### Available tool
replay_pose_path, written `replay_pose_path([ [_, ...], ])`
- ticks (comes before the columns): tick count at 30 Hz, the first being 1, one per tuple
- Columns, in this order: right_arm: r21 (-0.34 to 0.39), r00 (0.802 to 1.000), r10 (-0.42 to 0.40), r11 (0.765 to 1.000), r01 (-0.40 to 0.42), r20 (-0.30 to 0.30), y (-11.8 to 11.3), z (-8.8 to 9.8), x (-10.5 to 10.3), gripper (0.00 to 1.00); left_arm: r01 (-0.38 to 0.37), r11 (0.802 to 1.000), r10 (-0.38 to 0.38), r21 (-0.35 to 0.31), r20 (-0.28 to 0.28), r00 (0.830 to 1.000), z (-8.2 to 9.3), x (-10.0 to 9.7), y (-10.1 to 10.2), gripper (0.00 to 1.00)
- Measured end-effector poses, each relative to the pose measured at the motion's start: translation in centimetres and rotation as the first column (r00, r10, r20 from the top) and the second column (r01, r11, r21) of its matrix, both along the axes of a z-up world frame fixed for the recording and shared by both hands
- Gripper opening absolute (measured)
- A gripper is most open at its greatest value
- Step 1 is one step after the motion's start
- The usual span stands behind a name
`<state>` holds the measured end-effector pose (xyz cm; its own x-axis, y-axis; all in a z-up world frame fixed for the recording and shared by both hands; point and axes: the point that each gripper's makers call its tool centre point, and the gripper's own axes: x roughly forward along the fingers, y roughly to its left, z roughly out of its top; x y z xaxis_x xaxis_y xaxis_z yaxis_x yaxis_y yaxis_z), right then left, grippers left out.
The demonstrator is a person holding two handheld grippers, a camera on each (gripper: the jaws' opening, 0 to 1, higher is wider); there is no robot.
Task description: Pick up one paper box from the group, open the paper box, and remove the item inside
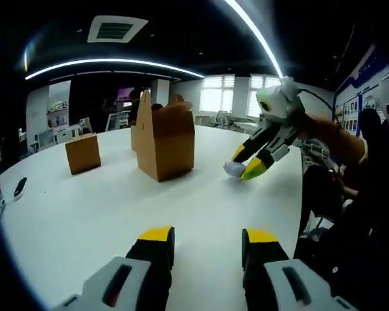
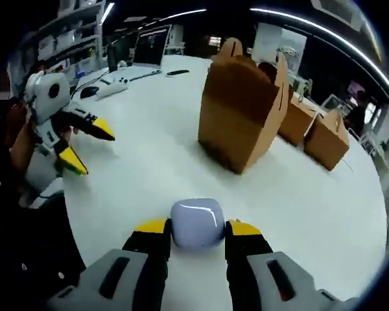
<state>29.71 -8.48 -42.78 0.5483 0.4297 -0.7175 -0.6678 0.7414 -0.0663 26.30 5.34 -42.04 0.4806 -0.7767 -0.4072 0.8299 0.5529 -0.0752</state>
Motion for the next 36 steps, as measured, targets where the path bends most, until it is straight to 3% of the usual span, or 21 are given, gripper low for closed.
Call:
replay_pose_path([
  [1, 0.015, 0.999, -0.023, 1.000, 0.024, -0.032, 0.5, -0.4, -0.4, 0.34, 0.003, 1.000, -0.003, 0.002, 0.004, 1.000, 0.1, 0.0, -0.1, 0.43],
  [3, 0.042, 0.998, -0.063, 0.997, 0.062, 0.015, 1.2, 0.0, 0.2, 0.34, 0.007, 1.000, -0.007, 0.004, 0.011, 1.000, 0.2, 0.0, -0.1, 0.43],
  [5, 0.025, 0.997, -0.072, 0.997, 0.072, 0.003, 1.2, -0.3, 0.0, 0.34, 0.008, 1.000, -0.008, 0.001, 0.012, 1.000, 0.3, -0.1, -0.2, 0.43],
  [10, 0.039, 0.985, -0.167, 0.985, 0.166, 0.035, 0.9, 0.0, 0.2, 0.34, 0.000, 1.000, 0.000, 0.006, 0.019, 1.000, 0.2, -0.1, 0.1, 0.43],
  [15, 0.021, 0.983, -0.177, 0.984, 0.176, 0.049, 1.4, -0.5, 0.2, 0.34, 0.003, 1.000, -0.003, 0.008, 0.018, 1.000, 0.2, 0.1, 0.2, 0.43],
  [23, 0.028, 0.985, -0.159, 0.987, 0.158, 0.072, 2.8, -0.5, 0.4, 0.34, -0.002, 1.000, 0.001, 0.009, 0.020, 1.000, 0.2, 0.1, 0.4, 0.43],
  [28, -0.029, 0.985, -0.061, 0.997, 0.067, 0.161, 3.2, -0.5, 0.5, 0.34, -0.003, 1.000, 0.003, 0.009, 0.016, 1.000, 0.1, 0.1, 0.5, 0.43],
  [30, -0.016, 0.984, -0.049, 0.998, 0.053, 0.170, 3.4, -0.5, 0.7, 0.35, -0.004, 1.000, 0.004, 0.009, 0.014, 1.000, 0.1, 0.1, 0.5, 0.43],
  [32, 0.032, 0.982, -0.038, 0.999, 0.032, 0.186, 4.0, 0.0, 0.6, 0.42, -0.007, 1.000, 0.007, 0.014, 0.017, 1.000, 0.0, 0.2, 0.4, 0.43],
  [36, 0.027, 0.979, -0.020, 1.000, 0.014, 0.202, 3.9, 0.6, 0.4, 0.45, -0.016, 0.999, 0.015, 0.039, 0.031, 0.999, -0.1, 0.1, 0.1, 0.45],
])
